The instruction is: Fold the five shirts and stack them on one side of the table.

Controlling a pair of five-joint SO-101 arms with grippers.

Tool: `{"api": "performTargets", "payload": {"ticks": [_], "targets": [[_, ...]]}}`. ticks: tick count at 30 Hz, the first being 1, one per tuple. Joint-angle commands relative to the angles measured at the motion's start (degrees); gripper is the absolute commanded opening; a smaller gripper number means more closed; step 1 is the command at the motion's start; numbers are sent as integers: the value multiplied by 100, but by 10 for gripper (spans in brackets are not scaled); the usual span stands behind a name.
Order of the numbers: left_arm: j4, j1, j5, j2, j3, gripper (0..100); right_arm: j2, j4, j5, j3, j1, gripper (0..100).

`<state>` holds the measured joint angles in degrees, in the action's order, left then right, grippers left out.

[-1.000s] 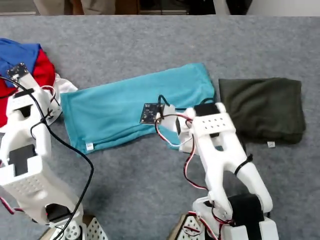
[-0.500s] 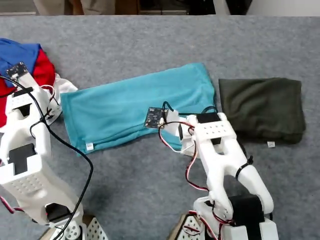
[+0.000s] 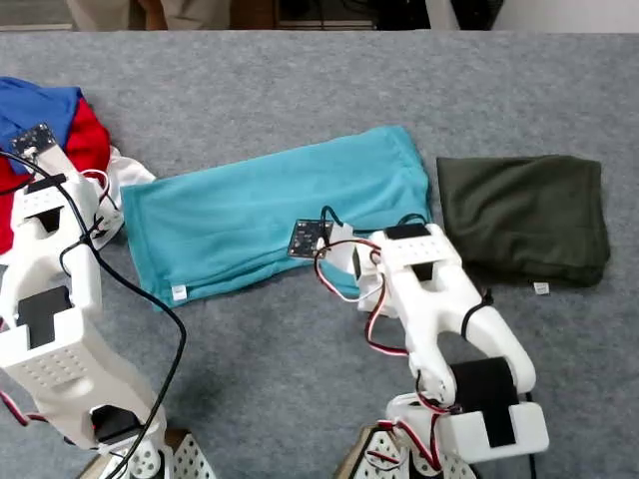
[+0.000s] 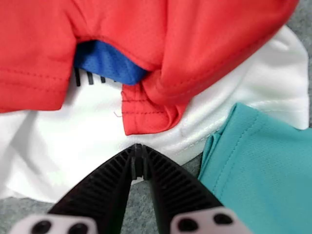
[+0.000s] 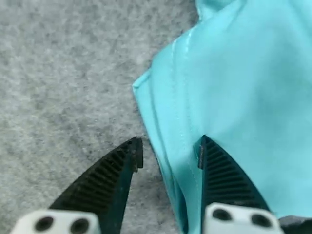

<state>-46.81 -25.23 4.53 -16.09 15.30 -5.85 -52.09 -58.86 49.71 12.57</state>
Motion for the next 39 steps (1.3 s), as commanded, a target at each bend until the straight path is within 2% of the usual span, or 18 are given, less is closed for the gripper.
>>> {"api": "performTargets", "payload": {"ticks": [1, 7, 16, 25, 30, 39], "targets": [[-26, -26, 0, 22, -264, 19, 180, -26, 0, -127, -171, 206], [-26, -44, 0, 22, -255, 19, 356, -149, 0, -286, -171, 201], [-26, -53, 0, 22, -246, 19, 989, -633, -9, -963, -171, 8], [-26, -53, 0, 22, -255, 19, 1226, -835, 237, -1719, -576, 5], [-26, -44, 0, 22, -255, 19, 1262, -1468, 237, -2967, -505, 5], [-18, -35, 0, 22, -255, 19, 2422, -1495, 211, -5455, -365, 5]]}}
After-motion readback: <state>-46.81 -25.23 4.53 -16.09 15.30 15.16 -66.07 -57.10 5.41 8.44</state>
